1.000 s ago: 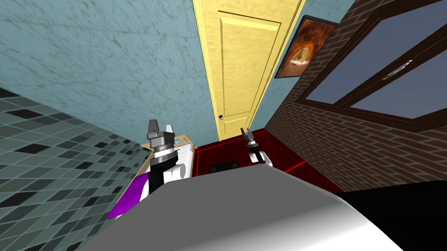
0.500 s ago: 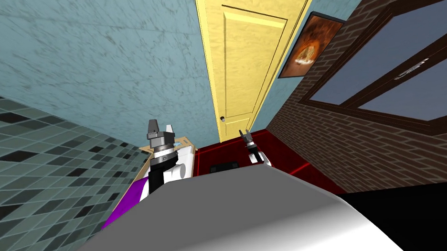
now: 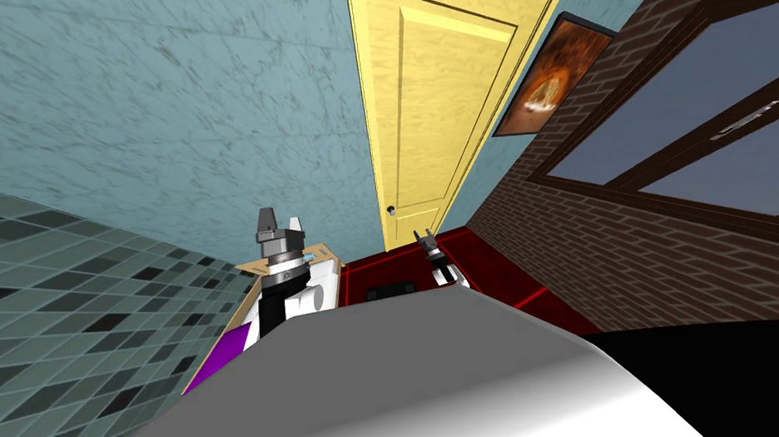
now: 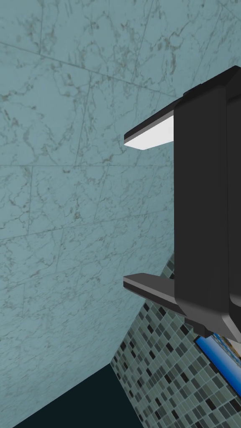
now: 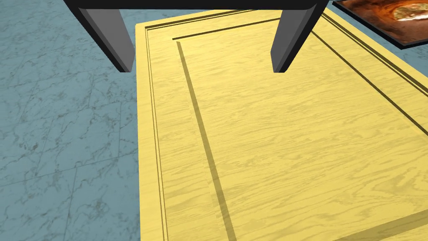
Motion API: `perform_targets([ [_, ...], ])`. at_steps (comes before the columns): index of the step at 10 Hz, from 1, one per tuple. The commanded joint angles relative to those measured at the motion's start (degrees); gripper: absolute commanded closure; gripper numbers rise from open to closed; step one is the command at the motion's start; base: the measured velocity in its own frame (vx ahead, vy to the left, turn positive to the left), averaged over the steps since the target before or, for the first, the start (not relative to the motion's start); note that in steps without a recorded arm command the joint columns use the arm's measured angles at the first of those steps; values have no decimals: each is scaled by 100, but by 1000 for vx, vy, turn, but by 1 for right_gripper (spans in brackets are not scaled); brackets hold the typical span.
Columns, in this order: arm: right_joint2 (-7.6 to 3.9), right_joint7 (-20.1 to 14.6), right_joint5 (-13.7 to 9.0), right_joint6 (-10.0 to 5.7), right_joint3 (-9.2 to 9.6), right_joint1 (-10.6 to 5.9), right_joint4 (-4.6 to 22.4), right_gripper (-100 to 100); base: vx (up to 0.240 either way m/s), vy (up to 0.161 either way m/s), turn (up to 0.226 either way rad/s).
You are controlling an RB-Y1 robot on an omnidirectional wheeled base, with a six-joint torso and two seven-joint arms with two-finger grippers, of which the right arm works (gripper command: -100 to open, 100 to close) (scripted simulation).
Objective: Pull the door open
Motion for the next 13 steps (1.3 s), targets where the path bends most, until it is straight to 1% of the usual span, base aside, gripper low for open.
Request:
perform_targets([
  [1,4,142,102,-55,-5,-16,165,-100,124,62,-18],
  [5,2,409,306,-153,-32,-152,589,-100,91,53,-30],
  [6,2,536,403,-199,-45,-217,791,-100,147,65,-69],
  [7,3,593,447,-220,-51,-246,882,-100,151,59,-52],
  [8,4,708,535,-262,-63,-305,1065,-100,144,64,-72],
  [9,4,765,579,-283,-68,-334,1157,-100,140,76,-62],
  [10,6,868,658,-321,-79,-387,1322,-100,166,96,-82],
  [11,7,914,693,-338,-84,-410,1395,-100,156,83,-82],
  [13,11,1094,831,-404,-102,-502,1683,-100,162,59,-88],
])
